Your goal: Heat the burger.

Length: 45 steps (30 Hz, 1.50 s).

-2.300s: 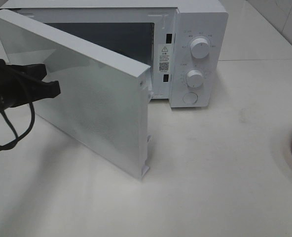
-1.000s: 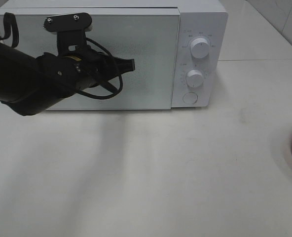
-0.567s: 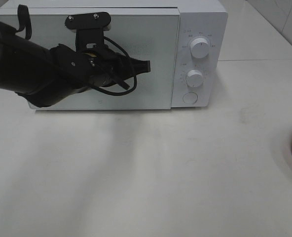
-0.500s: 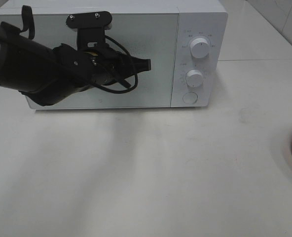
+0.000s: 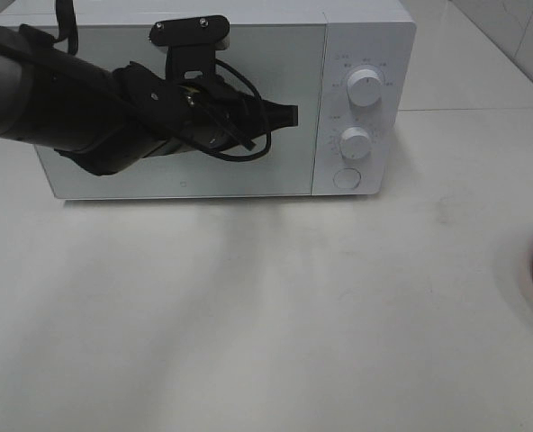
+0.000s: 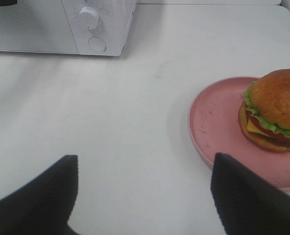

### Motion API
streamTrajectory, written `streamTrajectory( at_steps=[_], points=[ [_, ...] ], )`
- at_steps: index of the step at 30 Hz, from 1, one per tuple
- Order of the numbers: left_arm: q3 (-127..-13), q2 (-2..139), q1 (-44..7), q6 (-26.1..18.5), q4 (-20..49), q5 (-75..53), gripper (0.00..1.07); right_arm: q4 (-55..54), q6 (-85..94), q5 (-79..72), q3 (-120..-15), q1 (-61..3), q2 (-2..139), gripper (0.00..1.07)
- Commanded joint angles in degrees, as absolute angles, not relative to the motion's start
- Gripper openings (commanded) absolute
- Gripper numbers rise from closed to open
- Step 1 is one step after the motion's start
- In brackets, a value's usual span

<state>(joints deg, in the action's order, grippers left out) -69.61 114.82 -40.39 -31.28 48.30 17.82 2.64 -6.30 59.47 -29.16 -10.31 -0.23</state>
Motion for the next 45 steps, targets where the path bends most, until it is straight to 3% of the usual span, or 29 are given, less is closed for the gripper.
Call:
streamTrajectory(
  at_steps=[1, 6, 9, 10, 11, 12, 13, 14, 15, 19, 25, 27, 31, 37, 45],
  points=[
    [-69.04, 112.30, -38.16, -31.74, 48.70, 24.12, 0.00, 2.64, -6.36, 59.47, -29.16, -10.14, -1.78, 0.74],
    [-62.05, 106.40, -38.16, -31.74, 48.70, 19.02, 0.01, 2.64, -6.36, 59.47, -29.16, -10.14, -1.78, 0.74],
    [-59.01, 103.13, -38.16, -31.74, 48.70, 13.01, 0.13, 2.64, -6.36, 59.47, -29.16, -10.14, -1.78, 0.74],
    [-57.75, 101.36, -38.16, -31.74, 48.59, 7.91, 0.32, 2.64, -6.36, 59.47, -29.16, -10.14, -1.78, 0.74],
    [-57.75, 101.36, -38.16, -31.74, 48.59, 7.91, 0.32, 2.64, -6.36, 59.47, -29.16, -10.14, -1.78, 0.74],
    [-57.30, 100.55, -38.16, -31.74, 48.59, 4.87, 0.47, 2.64, -6.36, 59.47, -29.16, -10.14, -1.78, 0.74],
    [-57.30, 100.55, -38.16, -31.74, 48.59, 4.87, 0.47, 2.64, -6.36, 59.47, -29.16, -10.14, -1.78, 0.74],
    [-56.61, 99.24, -38.16, -31.68, 48.53, -0.74, 0.83, 2.64, -6.36, 59.47, -29.16, -10.14, -1.78, 0.74],
    [-56.38, 98.26, -38.16, -31.68, 48.07, -8.02, 1.02, 2.64, -6.36, 59.47, -29.16, -10.14, -1.78, 0.74],
    [-56.38, 97.00, -38.16, -31.68, 44.98, -15.76, 0.99, 2.64, -6.36, 59.47, -29.16, -10.14, -1.78, 0.74],
    [-56.38, 94.37, -38.04, -31.40, 34.84, -30.94, 0.98, 2.64, -6.36, 59.47, -29.16, -10.14, -1.78, 0.74],
    [-56.38, 93.11, -37.13, -28.76, 32.31, -39.99, 0.98, 2.64, -6.36, 59.47, -29.16, -10.14, -1.78, 0.74],
    [-56.38, 91.67, -35.29, -25.90, 30.42, -45.89, 0.98, 2.64, -6.36, 59.47, -29.16, -10.14, -1.78, 0.74],
    [-56.38, 87.61, -28.76, -20.63, 27.96, -54.14, 0.98, 2.64, -6.36, 59.47, -29.16, -10.14, -1.78, 0.74],
    [-56.38, 80.62, -17.53, -13.29, 19.31, -63.60, 0.98, 2.64, -6.36, 59.47, -29.16, -10.14, -1.78, 0.74]
  ],
)
